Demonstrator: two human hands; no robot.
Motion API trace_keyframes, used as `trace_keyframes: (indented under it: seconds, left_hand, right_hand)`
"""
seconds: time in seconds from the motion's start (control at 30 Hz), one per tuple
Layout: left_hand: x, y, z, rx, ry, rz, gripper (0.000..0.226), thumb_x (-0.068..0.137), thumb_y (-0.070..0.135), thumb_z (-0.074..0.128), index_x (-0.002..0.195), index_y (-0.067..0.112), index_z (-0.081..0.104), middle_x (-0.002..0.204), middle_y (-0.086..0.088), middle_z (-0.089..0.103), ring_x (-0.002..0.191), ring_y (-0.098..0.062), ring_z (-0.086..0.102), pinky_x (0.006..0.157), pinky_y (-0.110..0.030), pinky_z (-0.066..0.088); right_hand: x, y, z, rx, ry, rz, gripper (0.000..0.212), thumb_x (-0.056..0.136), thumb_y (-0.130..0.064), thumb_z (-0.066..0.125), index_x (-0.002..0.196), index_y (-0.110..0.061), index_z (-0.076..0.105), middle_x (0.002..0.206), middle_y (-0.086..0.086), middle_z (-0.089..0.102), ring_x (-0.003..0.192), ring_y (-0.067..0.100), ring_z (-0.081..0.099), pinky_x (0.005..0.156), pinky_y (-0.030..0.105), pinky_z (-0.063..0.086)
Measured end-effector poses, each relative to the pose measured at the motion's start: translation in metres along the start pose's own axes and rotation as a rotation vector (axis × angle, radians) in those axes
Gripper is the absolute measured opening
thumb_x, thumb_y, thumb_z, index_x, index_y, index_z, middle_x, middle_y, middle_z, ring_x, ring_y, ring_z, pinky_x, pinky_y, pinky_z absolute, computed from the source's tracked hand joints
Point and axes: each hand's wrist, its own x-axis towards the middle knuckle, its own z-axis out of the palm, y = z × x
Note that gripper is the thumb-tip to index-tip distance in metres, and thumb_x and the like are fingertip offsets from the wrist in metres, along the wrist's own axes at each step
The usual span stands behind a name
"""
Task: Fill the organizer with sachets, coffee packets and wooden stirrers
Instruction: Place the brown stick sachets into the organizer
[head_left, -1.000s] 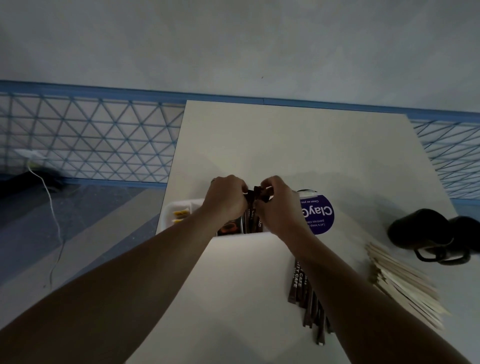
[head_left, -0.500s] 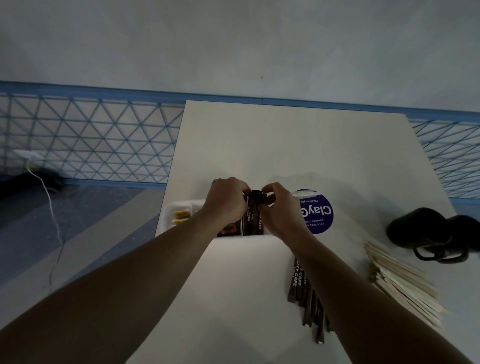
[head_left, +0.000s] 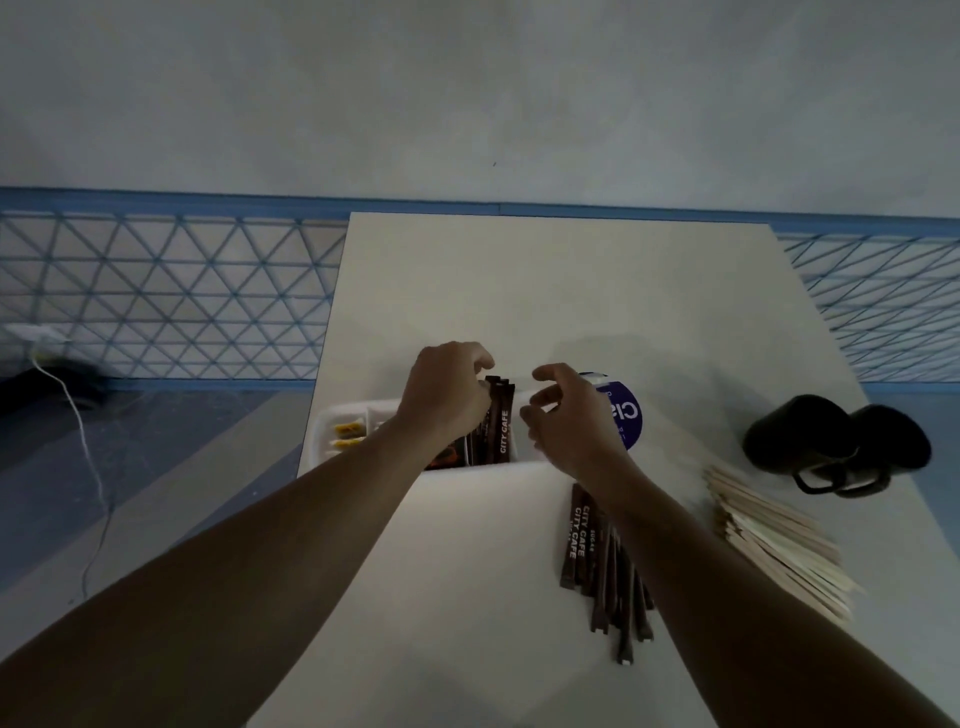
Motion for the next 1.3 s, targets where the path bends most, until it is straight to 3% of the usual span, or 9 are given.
trace_keyframes:
  seconds: [0.17, 0.33, 0.53, 0.67, 0.77, 0.97, 1.1, 1.2, 1.3]
  left_hand:
    - [-0.012, 0.028, 0.01, -0.098, -0.012, 0.059, 0.019, 0.09, 0.015, 0.062, 0.105, 0.018, 0.073, 0.099, -0.001, 0.073, 0.095, -0.016, 0.066, 0.088, -0.03, 0.054]
    - [-0.033, 0.051, 0.033, -0.144, -0.18, 0.131, 0.012, 0.089, 0.016, 0.066, 0.098, 0.015, 0.074, 0.096, -0.001, 0.072, 0.087, -0.012, 0.066, 0.065, -0.013, 0.048]
    - [-0.061, 0.06, 0.074, -0.079, -0.366, 0.113, 0.01, 0.088, 0.016, 0.066, 0.091, 0.01, 0.073, 0.083, -0.004, 0.073, 0.068, -0.013, 0.064, 0.069, -0.024, 0.053]
    - [-0.076, 0.059, 0.102, 0.031, -0.405, -0.017, 0.012, 0.087, 0.019, 0.065, 0.093, 0.008, 0.064, 0.091, -0.006, 0.067, 0.084, -0.021, 0.065, 0.063, -0.026, 0.047]
    - [-0.083, 0.055, 0.12, 0.085, -0.417, -0.114, 0.018, 0.087, 0.023, 0.064, 0.09, 0.009, 0.054, 0.096, -0.013, 0.066, 0.087, -0.027, 0.065, 0.054, -0.025, 0.041]
    - [-0.092, 0.049, 0.139, 0.12, -0.355, -0.204, 0.051, 0.083, 0.033, 0.072, 0.12, 0.005, 0.051, 0.117, -0.013, 0.056, 0.107, -0.031, 0.059, 0.073, -0.03, 0.042]
    - [-0.095, 0.045, 0.145, 0.093, -0.326, -0.223, 0.051, 0.08, 0.026, 0.076, 0.119, 0.007, 0.05, 0.116, -0.012, 0.057, 0.106, -0.03, 0.058, 0.071, -0.03, 0.042]
    - [-0.096, 0.046, 0.145, 0.109, -0.317, -0.218, 0.048, 0.082, 0.02, 0.074, 0.121, 0.006, 0.05, 0.116, -0.012, 0.057, 0.107, -0.03, 0.059, 0.07, -0.027, 0.041]
    - [-0.094, 0.045, 0.144, 0.139, -0.32, -0.211, 0.041, 0.083, 0.015, 0.07, 0.119, 0.006, 0.051, 0.115, -0.013, 0.058, 0.106, -0.031, 0.059, 0.071, -0.028, 0.042]
  right_hand:
    - [-0.016, 0.014, -0.033, 0.032, 0.116, 0.019, 0.021, 0.088, -0.016, 0.066, 0.109, -0.021, 0.068, 0.089, -0.008, 0.071, 0.079, 0.015, 0.071, 0.072, 0.037, 0.061]
    - [-0.04, 0.046, -0.056, -0.024, 0.141, 0.06, 0.013, 0.085, -0.019, 0.071, 0.093, -0.029, 0.068, 0.088, -0.004, 0.073, 0.075, 0.019, 0.071, 0.071, 0.041, 0.061]
    - [-0.079, 0.092, -0.064, -0.162, 0.068, 0.189, 0.017, 0.088, -0.016, 0.072, 0.105, -0.015, 0.067, 0.094, 0.002, 0.07, 0.077, 0.013, 0.069, 0.07, 0.029, 0.06]
    - [-0.104, 0.117, -0.061, -0.252, 0.005, 0.276, 0.021, 0.088, -0.016, 0.073, 0.108, -0.015, 0.065, 0.093, -0.001, 0.066, 0.078, 0.007, 0.064, 0.064, 0.018, 0.053]
    - [-0.116, 0.13, -0.058, -0.24, 0.001, 0.343, 0.038, 0.085, -0.019, 0.077, 0.12, -0.017, 0.062, 0.108, 0.0, 0.066, 0.09, 0.01, 0.06, 0.06, 0.013, 0.04]
    - [-0.125, 0.142, -0.045, -0.224, 0.055, 0.339, 0.047, 0.087, -0.015, 0.074, 0.131, -0.016, 0.058, 0.123, 0.002, 0.062, 0.089, 0.006, 0.052, 0.047, 0.01, 0.035]
    - [-0.122, 0.14, -0.038, -0.239, 0.08, 0.26, 0.03, 0.09, -0.013, 0.07, 0.12, -0.011, 0.063, 0.094, -0.003, 0.061, 0.063, -0.001, 0.052, 0.047, 0.012, 0.043]
    - [-0.117, 0.136, -0.034, -0.254, 0.088, 0.231, 0.016, 0.091, -0.013, 0.067, 0.107, -0.011, 0.064, 0.082, -0.007, 0.058, 0.058, 0.005, 0.061, 0.05, 0.023, 0.057]
    - [-0.108, 0.135, -0.032, -0.279, 0.079, 0.238, 0.009, 0.091, -0.013, 0.066, 0.097, -0.013, 0.061, 0.078, -0.001, 0.06, 0.06, 0.012, 0.064, 0.05, 0.032, 0.059]
